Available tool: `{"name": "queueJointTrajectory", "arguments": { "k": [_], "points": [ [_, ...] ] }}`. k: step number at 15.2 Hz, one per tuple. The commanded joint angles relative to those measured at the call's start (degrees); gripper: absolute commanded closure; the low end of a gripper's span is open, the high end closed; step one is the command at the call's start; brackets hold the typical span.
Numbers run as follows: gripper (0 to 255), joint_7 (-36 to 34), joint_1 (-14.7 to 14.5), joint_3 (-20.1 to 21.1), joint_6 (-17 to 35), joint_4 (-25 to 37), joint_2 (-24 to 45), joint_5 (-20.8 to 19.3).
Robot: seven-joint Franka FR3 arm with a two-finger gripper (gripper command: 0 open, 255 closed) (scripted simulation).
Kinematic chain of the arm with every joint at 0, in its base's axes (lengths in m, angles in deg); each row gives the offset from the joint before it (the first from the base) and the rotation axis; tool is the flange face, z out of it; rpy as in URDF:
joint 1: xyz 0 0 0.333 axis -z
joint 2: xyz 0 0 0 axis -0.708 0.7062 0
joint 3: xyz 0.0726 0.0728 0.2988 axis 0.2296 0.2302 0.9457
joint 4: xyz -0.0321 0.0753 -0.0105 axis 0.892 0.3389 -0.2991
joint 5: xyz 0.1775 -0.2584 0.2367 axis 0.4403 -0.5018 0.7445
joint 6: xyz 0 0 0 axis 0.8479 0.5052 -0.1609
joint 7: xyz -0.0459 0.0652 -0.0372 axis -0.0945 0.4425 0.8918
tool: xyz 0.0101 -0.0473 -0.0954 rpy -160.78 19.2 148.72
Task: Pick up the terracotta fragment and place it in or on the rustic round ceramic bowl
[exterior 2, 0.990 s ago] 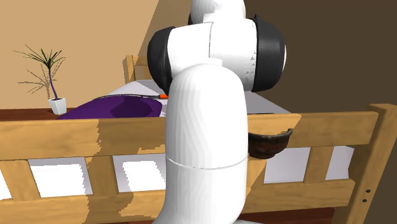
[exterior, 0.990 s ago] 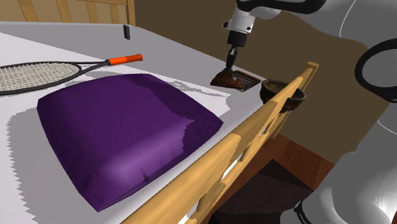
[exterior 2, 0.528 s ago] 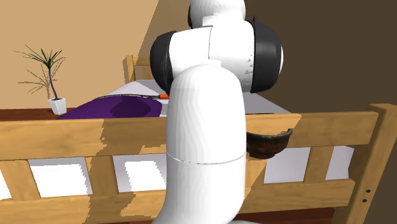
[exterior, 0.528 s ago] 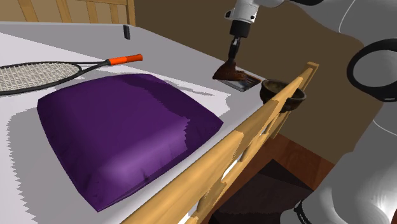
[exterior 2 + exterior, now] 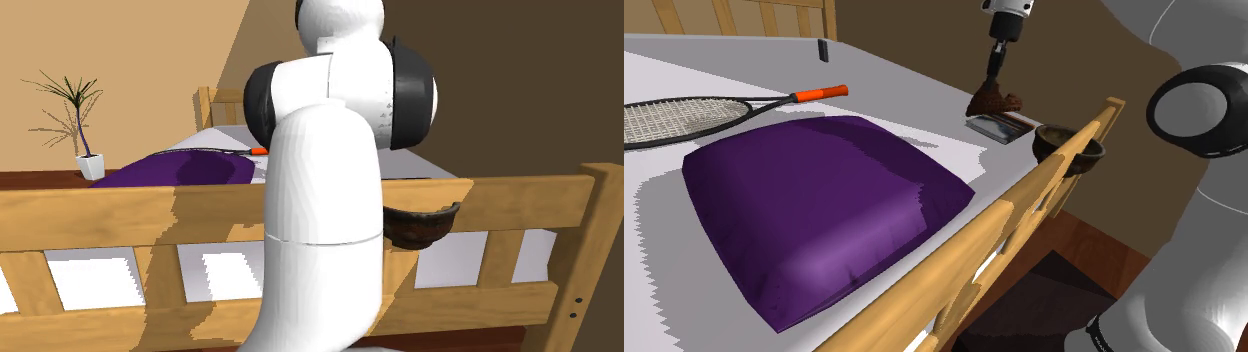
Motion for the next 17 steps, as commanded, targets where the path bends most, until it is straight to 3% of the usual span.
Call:
{"name": "queueJointTrajectory", "arguments": {
  "k": [1, 6, 9, 10, 12, 17],
  "points": [
    [255, -0.16, 0.47, -0.08, -2.49, 3.77, 1.35, 0.52],
    [255, -0.81, 2.44, -0.17, -9.57, 15.89, 6.50, 2.64],
    [255, -1.99, 5.39, 0.31, -16.60, 29.53, 13.04, 5.39],
    [255, -2.17, 5.79, 0.51, -17.30, 31.00, 13.78, 5.64],
    [255, 0.70, 3.28, -1.36, -12.40, 16.68, 4.74, 2.64],
    [255, 5.11, 3.15, -2.68, -9.07, 1.23, -7.17, -1.85]
  ]
}}
